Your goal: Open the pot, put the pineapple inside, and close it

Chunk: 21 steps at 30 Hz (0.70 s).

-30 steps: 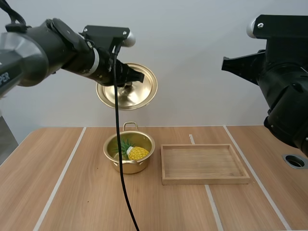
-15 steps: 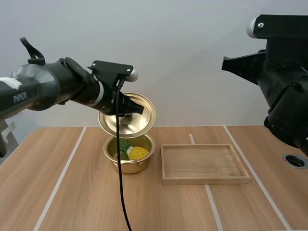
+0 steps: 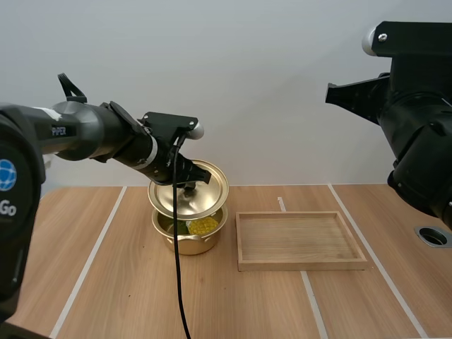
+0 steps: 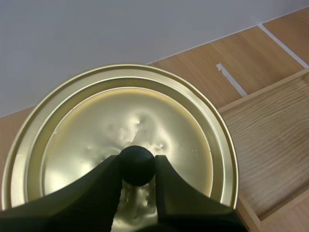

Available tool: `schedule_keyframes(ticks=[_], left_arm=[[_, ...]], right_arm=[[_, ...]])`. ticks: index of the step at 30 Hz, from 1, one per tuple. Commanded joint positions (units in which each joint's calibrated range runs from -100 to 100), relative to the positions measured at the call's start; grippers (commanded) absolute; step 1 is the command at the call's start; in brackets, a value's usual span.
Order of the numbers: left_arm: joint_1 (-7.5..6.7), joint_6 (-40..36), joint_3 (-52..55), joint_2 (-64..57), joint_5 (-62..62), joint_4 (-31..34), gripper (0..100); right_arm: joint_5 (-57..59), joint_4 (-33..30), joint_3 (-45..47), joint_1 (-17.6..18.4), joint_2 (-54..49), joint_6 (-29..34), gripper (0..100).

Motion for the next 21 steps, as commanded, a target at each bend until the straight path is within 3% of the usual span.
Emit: schedule_keyframes(ticks=[1, 21], left_arm=[[-0.01, 0.78, 0.11, 0.96, 0.07, -1.1, 0], [-0.01, 3.1, 0.26, 9.4, 0.61, -1.23, 0]], right_arm=[[-0.35, 0.23, 0.06, -0.22, -0.61, -0.36, 0], [-0.01, 0.23, 0.06, -0.22, -0.61, -0.36, 0]])
